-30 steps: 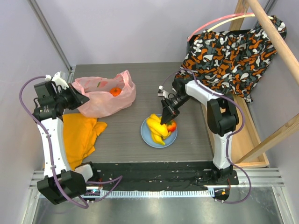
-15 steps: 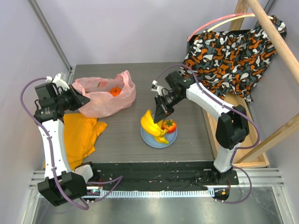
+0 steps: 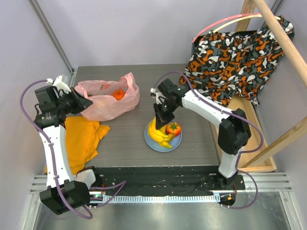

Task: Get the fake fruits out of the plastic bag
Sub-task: Adjust the fake fruit on the plate.

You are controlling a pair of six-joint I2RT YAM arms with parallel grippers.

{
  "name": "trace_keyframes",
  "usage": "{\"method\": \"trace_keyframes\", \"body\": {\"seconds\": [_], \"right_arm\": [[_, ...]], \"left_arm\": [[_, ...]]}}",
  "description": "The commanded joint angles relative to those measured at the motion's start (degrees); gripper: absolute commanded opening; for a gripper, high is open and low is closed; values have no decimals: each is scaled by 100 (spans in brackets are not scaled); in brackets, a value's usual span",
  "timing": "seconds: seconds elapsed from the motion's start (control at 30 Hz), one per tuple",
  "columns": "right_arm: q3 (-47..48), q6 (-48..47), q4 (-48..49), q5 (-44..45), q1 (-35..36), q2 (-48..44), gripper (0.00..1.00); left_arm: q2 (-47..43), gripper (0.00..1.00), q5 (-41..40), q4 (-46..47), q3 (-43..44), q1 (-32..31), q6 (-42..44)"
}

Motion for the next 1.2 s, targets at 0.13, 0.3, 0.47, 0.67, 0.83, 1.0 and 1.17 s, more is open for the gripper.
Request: {"method": "trace_keyframes", "body": {"seconds": [0.13,0.3,0.47,0.67,0.83,1.0,1.17], "right_arm": [[480,378,134,1057,452,537,1],[313,536,82,1059,461,634,5],[383,484,152,805,504,582,62],[935,186,-102,629,522,389,100],[1831,-770,-621,725,540,-147,100],[2202,-1537,202,-423,531,-402,100],[2693,-1608,925,-795,522,43,100]], "left_arm": [[-228,0,343,-27,103,-1,-37],[-413,0,369,-107,77,-10,-90],[-518,0,361,-124,50,-10,-151],[-457,0,431,-142,173,-10,-178],[-413,0,580,-527,340,-10,-11],[-527,0,667,-1020,95,-10,-54],[-800,0,747,-1100,-362,-10,-274]]}}
